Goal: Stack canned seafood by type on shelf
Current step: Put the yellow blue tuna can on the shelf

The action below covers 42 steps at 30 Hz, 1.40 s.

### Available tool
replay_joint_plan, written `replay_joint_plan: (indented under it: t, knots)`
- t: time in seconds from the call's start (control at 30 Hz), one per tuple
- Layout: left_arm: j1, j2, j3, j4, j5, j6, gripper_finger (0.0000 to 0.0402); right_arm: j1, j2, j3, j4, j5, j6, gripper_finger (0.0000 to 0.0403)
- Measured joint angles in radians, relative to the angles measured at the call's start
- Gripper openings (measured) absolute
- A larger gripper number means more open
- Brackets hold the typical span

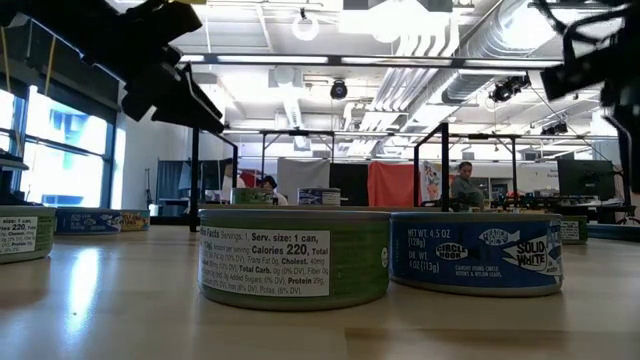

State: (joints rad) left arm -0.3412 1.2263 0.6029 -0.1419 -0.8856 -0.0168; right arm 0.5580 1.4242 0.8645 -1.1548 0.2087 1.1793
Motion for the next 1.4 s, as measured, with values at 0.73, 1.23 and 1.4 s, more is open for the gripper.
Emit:
replay_joint_plan:
  t: [0.73,1.23,1.4]
  knots:
    - [0.035,0.0,0.001,0.222,0.068,0.133,0.0241,0.32,0.086,0.006,0.139,-0.477,0.543,0.0007]
    - [0.035,0.0,0.001,0.316,0.125,0.186,0.0241,0.07,0.187,0.013,0.222,-0.302,0.143,0.0002]
    - [0.035,0.004,0.001,0.32,0.151,0.186,0.0241,-0.114,0.189,0.013,0.288,-0.112,-0.118,0.0001]
